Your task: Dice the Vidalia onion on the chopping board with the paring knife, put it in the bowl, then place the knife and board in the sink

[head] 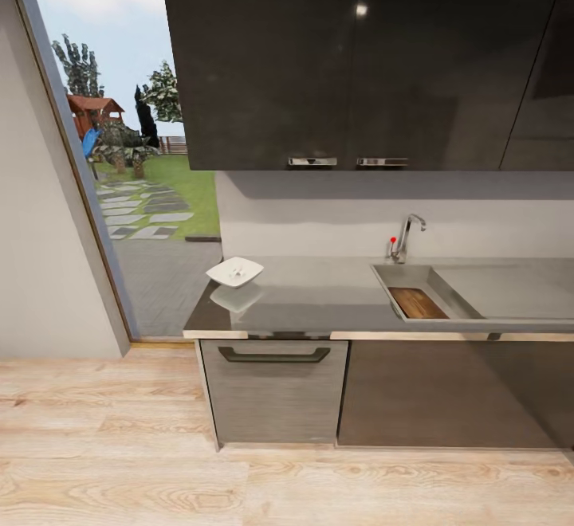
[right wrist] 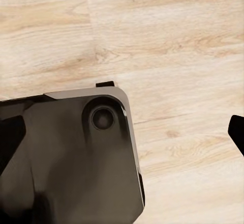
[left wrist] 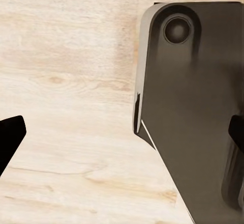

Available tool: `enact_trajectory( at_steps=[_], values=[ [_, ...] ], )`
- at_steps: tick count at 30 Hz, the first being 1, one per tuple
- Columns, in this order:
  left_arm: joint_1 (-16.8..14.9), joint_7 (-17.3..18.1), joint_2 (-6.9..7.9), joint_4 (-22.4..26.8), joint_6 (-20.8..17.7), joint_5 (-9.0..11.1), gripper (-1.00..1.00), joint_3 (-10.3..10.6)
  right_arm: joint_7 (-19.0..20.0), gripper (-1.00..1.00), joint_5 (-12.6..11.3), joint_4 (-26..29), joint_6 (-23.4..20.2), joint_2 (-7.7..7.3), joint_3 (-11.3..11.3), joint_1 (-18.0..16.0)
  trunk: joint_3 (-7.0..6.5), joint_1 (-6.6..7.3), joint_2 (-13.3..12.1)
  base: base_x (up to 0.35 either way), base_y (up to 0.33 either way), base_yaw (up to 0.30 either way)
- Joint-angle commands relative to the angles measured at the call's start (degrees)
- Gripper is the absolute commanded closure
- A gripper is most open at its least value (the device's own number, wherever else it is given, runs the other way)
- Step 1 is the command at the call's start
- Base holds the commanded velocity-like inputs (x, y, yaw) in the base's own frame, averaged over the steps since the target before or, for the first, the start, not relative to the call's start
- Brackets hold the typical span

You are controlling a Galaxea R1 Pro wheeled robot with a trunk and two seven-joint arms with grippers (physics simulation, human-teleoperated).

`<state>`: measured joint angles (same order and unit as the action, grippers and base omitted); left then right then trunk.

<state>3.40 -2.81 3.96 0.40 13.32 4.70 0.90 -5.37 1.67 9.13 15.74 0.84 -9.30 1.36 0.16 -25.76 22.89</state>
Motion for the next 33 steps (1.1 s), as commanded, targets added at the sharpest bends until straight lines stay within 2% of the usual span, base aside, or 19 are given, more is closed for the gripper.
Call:
enact_trajectory(
  at_steps=[1, 33],
  values=[
    [0.03, 0.00, 0.00, 0.04, 0.13, 0.48, -1.00, 0.15, -0.07, -1.00, 0.17, 0.09, 0.08, 0.04, -0.28, 0.04, 0.02, -0.02, 0.04, 0.000, 0.000, 0.000],
    [0.03, 0.00, 0.00, 0.04, 0.13, 0.48, -1.00, 0.15, -0.07, -1.00, 0.17, 0.10, 0.09, 0.04, -0.28, 0.04, 0.02, -0.02, 0.04, 0.000, 0.000, 0.000]
  ],
)
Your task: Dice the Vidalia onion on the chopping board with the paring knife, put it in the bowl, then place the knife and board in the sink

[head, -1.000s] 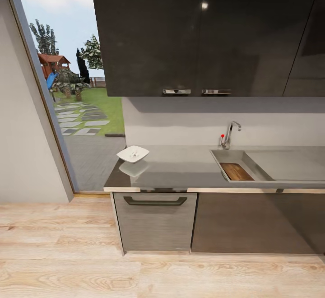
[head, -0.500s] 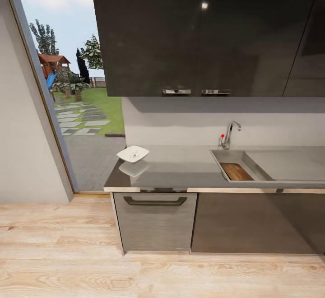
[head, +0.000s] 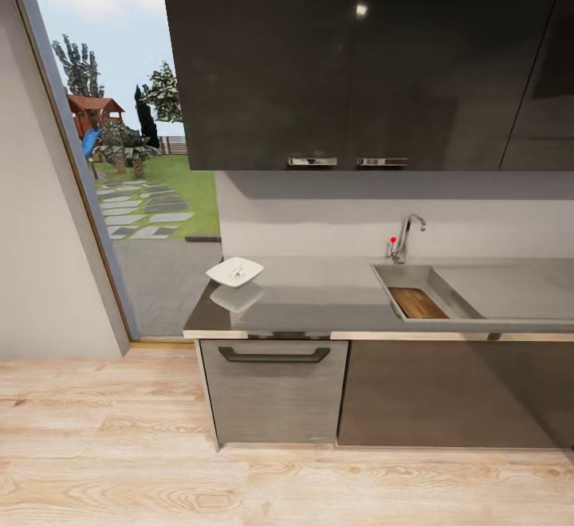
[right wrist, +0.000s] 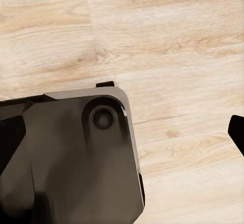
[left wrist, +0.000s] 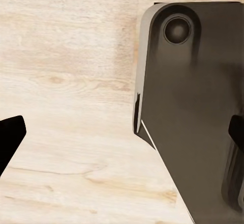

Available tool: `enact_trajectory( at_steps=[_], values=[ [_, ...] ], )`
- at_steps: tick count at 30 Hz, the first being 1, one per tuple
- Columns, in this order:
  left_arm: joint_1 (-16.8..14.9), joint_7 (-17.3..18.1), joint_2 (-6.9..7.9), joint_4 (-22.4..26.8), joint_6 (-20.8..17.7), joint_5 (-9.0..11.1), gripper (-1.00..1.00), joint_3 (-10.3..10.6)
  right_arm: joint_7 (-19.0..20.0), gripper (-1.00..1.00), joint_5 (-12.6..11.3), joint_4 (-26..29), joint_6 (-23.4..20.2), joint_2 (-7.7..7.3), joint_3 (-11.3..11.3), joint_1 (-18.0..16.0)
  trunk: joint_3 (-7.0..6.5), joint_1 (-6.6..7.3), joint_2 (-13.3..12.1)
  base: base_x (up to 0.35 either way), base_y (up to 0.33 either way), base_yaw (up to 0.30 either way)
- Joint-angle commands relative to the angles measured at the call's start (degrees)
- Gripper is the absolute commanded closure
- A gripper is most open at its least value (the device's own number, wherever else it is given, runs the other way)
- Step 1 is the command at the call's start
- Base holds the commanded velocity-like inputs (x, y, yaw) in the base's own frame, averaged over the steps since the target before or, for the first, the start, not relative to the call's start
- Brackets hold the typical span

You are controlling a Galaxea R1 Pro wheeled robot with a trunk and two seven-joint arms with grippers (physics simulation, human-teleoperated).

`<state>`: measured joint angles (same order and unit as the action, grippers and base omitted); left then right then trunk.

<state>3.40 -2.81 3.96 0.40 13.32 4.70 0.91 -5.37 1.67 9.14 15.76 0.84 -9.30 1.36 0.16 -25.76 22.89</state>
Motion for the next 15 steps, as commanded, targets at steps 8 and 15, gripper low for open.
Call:
enact_trajectory(
  at_steps=[8, 15],
  values=[
    [0.03, 0.00, 0.01, 0.04, 0.13, 0.48, -1.00, 0.15, -0.07, -1.00, 0.17, 0.09, 0.09, 0.04, -0.28, 0.04, 0.02, -0.02, 0.04, 0.000, 0.000, 0.000],
    [0.03, 0.00, 0.00, 0.04, 0.13, 0.48, -1.00, 0.15, -0.07, -1.00, 0.17, 0.09, 0.07, 0.04, -0.28, 0.04, 0.02, -0.02, 0.04, 0.000, 0.000, 0.000]
  ],
)
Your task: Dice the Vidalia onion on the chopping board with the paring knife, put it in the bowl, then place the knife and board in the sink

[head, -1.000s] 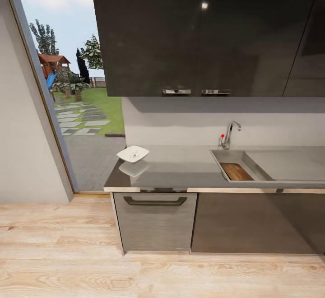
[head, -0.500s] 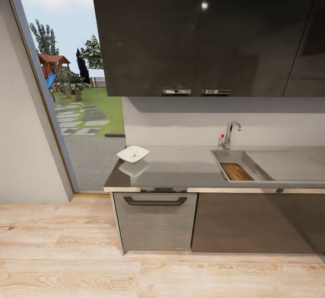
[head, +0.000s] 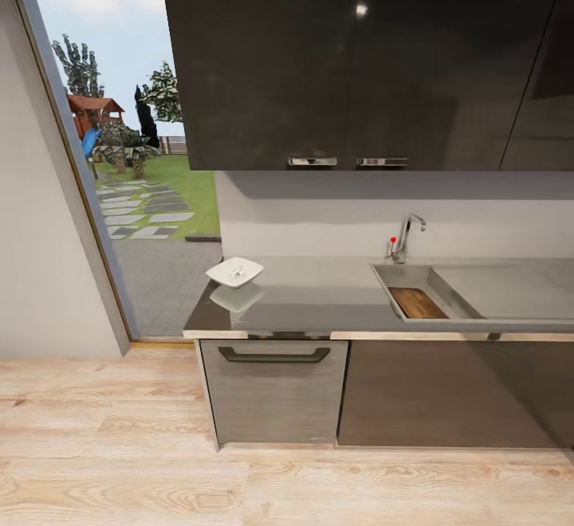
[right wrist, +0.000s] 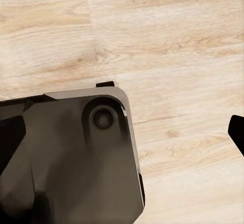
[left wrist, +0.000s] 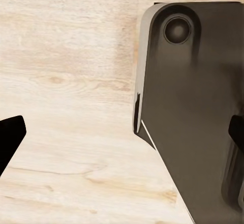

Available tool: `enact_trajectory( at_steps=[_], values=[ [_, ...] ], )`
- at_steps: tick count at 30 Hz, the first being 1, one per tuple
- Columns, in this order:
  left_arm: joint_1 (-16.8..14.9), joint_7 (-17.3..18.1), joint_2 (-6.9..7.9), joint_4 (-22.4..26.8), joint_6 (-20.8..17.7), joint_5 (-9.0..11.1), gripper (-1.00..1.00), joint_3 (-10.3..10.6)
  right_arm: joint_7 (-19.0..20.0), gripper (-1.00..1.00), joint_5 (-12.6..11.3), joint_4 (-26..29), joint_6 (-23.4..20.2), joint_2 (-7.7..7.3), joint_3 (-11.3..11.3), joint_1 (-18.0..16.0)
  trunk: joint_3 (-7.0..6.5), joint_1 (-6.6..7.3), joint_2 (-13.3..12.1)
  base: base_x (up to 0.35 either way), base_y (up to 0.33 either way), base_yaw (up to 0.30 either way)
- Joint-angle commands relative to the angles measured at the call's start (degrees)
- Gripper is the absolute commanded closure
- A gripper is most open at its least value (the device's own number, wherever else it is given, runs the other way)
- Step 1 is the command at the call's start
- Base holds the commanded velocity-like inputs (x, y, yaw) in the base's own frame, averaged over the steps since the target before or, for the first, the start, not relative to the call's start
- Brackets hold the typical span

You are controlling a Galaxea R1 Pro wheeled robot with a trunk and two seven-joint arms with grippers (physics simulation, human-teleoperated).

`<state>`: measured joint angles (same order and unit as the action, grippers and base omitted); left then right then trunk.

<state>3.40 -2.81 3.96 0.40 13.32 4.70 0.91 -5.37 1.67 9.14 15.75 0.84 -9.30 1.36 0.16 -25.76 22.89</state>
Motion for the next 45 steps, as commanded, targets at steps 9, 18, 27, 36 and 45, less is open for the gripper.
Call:
enact_trajectory(
  at_steps=[9, 18, 27, 36, 45],
  values=[
    [0.03, 0.00, 0.00, 0.04, 0.13, 0.48, -1.00, 0.15, -0.07, -1.00, 0.17, 0.09, 0.08, 0.04, -0.28, 0.04, 0.02, -0.02, 0.04, 0.000, 0.000, 0.000],
    [0.03, 0.00, -0.01, 0.04, 0.13, 0.48, -1.00, 0.15, -0.07, -1.00, 0.17, 0.09, 0.08, 0.04, -0.28, 0.04, 0.02, -0.02, 0.04, 0.000, 0.000, 0.000],
    [0.03, 0.00, 0.00, 0.04, 0.13, 0.48, -1.00, 0.15, -0.07, -1.00, 0.17, 0.09, 0.07, 0.04, -0.28, 0.04, 0.02, -0.02, 0.04, 0.000, 0.000, 0.000],
    [0.03, 0.00, -0.01, 0.04, 0.13, 0.48, -1.00, 0.15, -0.07, -1.00, 0.17, 0.09, 0.08, 0.04, -0.28, 0.04, 0.02, -0.02, 0.04, 0.000, 0.000, 0.000],
    [0.03, 0.00, 0.01, 0.04, 0.13, 0.48, -1.00, 0.15, -0.07, -1.00, 0.17, 0.09, 0.08, 0.04, -0.28, 0.04, 0.02, -0.02, 0.04, 0.000, 0.000, 0.000]
  ],
)
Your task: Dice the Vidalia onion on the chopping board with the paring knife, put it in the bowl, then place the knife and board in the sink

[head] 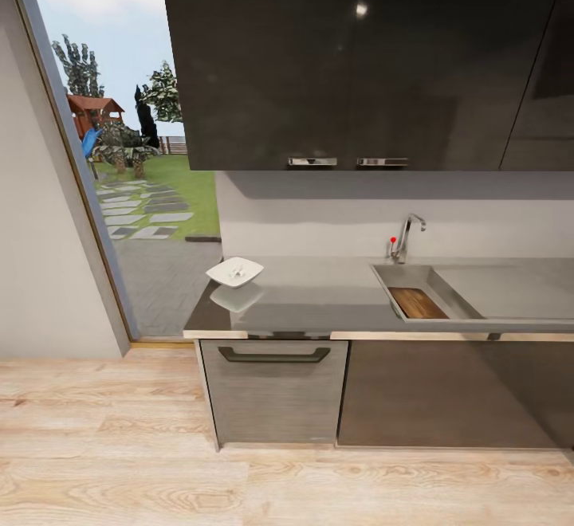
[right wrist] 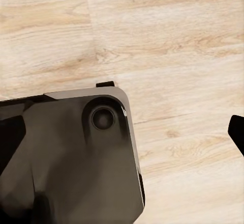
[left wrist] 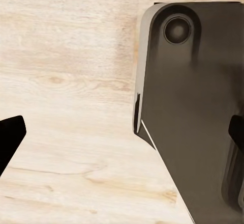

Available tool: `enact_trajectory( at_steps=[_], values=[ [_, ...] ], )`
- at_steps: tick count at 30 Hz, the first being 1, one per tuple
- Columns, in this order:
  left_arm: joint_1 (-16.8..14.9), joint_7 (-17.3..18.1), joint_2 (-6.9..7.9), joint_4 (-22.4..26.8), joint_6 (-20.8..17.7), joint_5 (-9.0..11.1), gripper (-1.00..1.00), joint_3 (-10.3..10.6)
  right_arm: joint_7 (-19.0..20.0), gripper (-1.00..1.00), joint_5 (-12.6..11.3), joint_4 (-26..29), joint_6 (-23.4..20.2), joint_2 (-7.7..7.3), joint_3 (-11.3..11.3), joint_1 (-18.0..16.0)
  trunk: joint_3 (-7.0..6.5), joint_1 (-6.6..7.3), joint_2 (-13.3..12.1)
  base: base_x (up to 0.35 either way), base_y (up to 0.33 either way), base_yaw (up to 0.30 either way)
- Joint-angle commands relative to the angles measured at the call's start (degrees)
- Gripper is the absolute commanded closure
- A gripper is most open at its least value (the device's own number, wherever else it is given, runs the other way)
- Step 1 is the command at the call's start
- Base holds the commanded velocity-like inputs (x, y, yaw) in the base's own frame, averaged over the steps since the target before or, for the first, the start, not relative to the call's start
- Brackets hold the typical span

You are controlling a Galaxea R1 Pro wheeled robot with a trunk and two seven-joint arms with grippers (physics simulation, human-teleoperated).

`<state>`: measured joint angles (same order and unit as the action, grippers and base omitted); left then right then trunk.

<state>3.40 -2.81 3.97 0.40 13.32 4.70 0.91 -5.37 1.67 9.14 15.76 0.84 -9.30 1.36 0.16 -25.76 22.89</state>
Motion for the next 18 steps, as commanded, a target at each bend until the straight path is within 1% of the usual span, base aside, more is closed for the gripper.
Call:
enact_trajectory(
  at_steps=[1, 18],
  values=[
    [0.03, 0.00, 0.01, 0.04, 0.13, 0.48, -1.00, 0.15, -0.07, -1.00, 0.17, 0.09, 0.07, 0.04, -0.28, 0.04, 0.02, -0.02, 0.04, 0.000, 0.000, 0.000],
    [0.03, 0.00, -0.02, 0.04, 0.13, 0.48, -1.00, 0.15, -0.07, -1.00, 0.17, 0.09, 0.07, 0.04, -0.28, 0.04, 0.02, -0.02, 0.04, 0.000, 0.000, 0.000]
  ],
)
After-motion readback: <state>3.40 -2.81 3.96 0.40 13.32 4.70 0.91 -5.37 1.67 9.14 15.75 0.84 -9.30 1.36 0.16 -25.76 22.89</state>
